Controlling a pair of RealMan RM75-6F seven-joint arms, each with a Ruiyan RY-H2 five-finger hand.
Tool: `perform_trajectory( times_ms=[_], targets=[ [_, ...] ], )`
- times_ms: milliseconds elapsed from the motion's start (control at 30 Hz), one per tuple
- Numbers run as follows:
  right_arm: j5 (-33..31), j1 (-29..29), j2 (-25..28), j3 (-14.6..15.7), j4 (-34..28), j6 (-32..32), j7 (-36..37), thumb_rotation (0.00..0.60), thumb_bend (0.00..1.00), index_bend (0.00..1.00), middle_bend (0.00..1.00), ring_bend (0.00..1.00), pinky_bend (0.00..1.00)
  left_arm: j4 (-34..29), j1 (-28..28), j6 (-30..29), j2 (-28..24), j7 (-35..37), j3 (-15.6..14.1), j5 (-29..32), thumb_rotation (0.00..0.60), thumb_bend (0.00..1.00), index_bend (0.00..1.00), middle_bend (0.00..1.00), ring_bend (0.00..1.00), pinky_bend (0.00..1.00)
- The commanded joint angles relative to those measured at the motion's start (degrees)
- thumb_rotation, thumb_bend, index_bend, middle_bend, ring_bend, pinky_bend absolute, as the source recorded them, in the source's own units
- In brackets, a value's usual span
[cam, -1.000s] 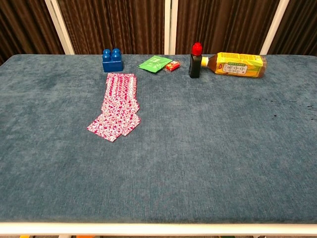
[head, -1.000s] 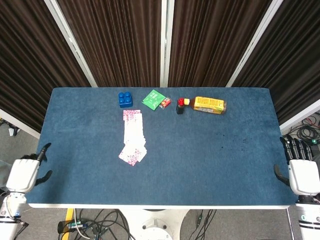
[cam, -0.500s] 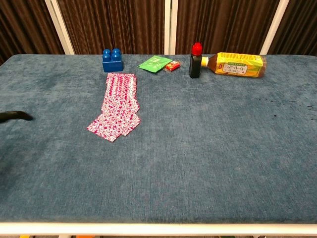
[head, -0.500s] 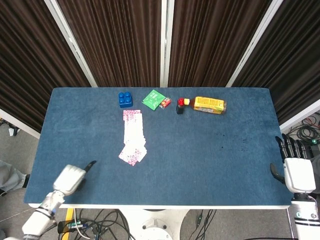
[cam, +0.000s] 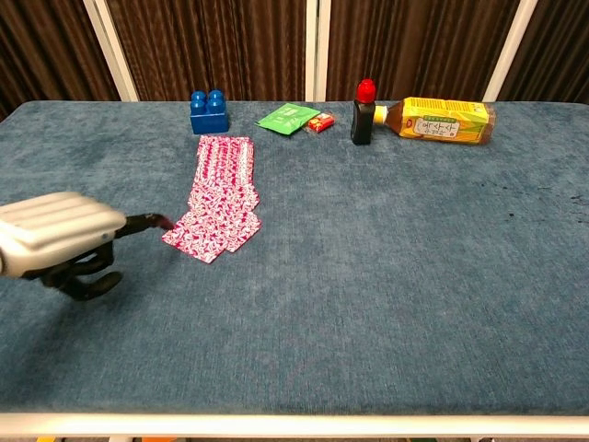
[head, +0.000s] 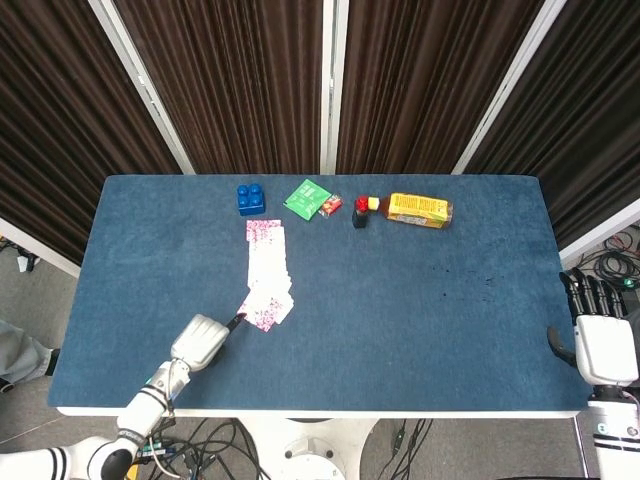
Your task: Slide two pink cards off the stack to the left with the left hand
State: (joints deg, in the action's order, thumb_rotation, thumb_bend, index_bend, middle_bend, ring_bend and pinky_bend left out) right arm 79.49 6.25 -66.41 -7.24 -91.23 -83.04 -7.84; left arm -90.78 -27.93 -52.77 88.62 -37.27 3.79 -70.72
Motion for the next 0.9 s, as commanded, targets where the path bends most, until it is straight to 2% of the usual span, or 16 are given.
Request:
perform_trajectory(
  times_ms=[33, 500, 900],
  targets=[
    [-0.41, 0.13, -0.08, -0.12, 0.26, 0.43, 0.36, 0.6, 0.3, 0.0, 0.0, 0.0, 0.0, 0.93, -0.96, -0.4, 1.3, -0.33, 0.43, 0.37, 0.6, 0.5, 0.09, 0.91, 0.9, 0.88],
    [-1.81, 0.49, 0.43, -0.58, 0.21, 1.38, 0.69, 0.6, 0.3, 0.0, 0.0, 0.0, 0.0, 7.89, -5.58, 1.64, 6.25, 0.83, 0.46, 1.98, 0.6, 0.5, 0.09, 0.91, 0.9, 0.88],
    [-1.98, 0.52, 0.26, -0.59, 1.17, 1.49, 1.73, 0.6, 0.3, 0.0, 0.0, 0.0, 0.0, 7.45, -7.57, 2.62, 5.61, -3.94, -0.83, 8.87, 0.6, 0.51, 0.1, 0.91, 0.9, 0.88]
  ],
)
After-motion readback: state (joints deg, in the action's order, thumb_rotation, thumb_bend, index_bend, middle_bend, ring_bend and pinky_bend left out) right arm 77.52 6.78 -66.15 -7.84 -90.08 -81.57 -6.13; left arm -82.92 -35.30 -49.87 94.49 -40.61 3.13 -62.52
